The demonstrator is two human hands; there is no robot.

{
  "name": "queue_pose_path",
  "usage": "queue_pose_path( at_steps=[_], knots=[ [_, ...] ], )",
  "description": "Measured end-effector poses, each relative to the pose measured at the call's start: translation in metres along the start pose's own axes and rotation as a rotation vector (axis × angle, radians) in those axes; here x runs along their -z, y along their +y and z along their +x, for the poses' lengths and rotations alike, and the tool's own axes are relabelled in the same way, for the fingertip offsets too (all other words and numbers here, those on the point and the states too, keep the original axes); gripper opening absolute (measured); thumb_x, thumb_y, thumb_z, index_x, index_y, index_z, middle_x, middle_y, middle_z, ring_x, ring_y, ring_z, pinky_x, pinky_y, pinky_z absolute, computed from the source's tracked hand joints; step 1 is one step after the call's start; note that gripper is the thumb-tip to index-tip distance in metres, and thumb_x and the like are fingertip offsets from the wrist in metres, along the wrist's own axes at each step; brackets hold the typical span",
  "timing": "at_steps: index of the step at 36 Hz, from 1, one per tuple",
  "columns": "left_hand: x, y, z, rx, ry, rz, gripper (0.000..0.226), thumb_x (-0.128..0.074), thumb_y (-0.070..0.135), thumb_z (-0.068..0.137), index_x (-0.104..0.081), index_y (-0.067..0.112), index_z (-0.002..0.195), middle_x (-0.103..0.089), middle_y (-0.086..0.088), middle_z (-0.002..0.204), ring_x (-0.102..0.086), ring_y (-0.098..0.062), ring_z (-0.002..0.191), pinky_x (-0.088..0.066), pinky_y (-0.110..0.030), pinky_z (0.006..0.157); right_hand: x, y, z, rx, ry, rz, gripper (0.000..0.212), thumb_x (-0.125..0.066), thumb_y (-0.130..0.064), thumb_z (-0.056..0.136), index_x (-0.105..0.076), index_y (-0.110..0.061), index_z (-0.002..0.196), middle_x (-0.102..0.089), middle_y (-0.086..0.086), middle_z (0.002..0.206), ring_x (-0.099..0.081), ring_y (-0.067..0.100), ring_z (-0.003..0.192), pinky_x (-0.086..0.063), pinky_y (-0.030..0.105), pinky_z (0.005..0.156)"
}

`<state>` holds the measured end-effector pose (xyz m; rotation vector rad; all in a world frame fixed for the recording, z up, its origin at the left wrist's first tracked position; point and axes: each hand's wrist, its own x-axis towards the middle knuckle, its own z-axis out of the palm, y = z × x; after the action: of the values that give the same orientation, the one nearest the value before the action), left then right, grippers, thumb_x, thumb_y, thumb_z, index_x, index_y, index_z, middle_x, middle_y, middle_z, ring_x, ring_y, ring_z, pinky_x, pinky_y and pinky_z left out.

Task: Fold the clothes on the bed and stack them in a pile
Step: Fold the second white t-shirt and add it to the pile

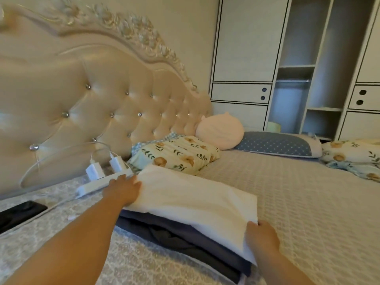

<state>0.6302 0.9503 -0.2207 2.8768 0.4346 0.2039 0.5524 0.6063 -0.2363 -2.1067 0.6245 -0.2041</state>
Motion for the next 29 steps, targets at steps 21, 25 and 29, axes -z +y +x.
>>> queue_pose_path(
  at_steps=[21,25,29],
  knots=[
    [-0.022,0.071,-0.045,-0.238,-0.224,0.054,0.058,-0.014,0.064,0.095,-0.01,0.043,0.149,0.002,0.008,0.161,-0.002,-0.024,0.147,-0.002,-0.058,0.113,-0.04,0.002,0.029,0.438,-0.344,-0.358,0.074,-0.021,-0.072,0.088,-0.008,-0.036,0.151,0.005,-0.01,0.16,0.005,0.017,0.147,-0.005,0.046,0.117],
    [-0.03,0.117,-0.134,-0.348,-0.053,-0.103,0.053,-0.018,0.052,0.1,-0.016,0.036,0.15,-0.005,0.006,0.161,-0.002,-0.021,0.147,-0.002,-0.052,0.116,0.011,0.069,-0.007,0.549,-0.287,-0.392,0.059,-0.025,-0.057,0.098,-0.014,-0.033,0.151,-0.008,-0.008,0.16,-0.013,0.016,0.145,-0.017,0.036,0.114],
    [-0.051,0.154,-0.246,-0.564,0.016,-0.214,0.055,-0.027,0.054,0.098,-0.018,0.038,0.15,-0.005,0.01,0.16,0.001,-0.014,0.147,0.009,-0.048,0.116,0.088,0.134,-0.042,0.464,-0.127,-0.497,0.055,-0.038,-0.039,0.099,-0.023,-0.024,0.151,-0.021,-0.001,0.157,-0.022,0.02,0.142,-0.023,0.037,0.113]
  ],
)
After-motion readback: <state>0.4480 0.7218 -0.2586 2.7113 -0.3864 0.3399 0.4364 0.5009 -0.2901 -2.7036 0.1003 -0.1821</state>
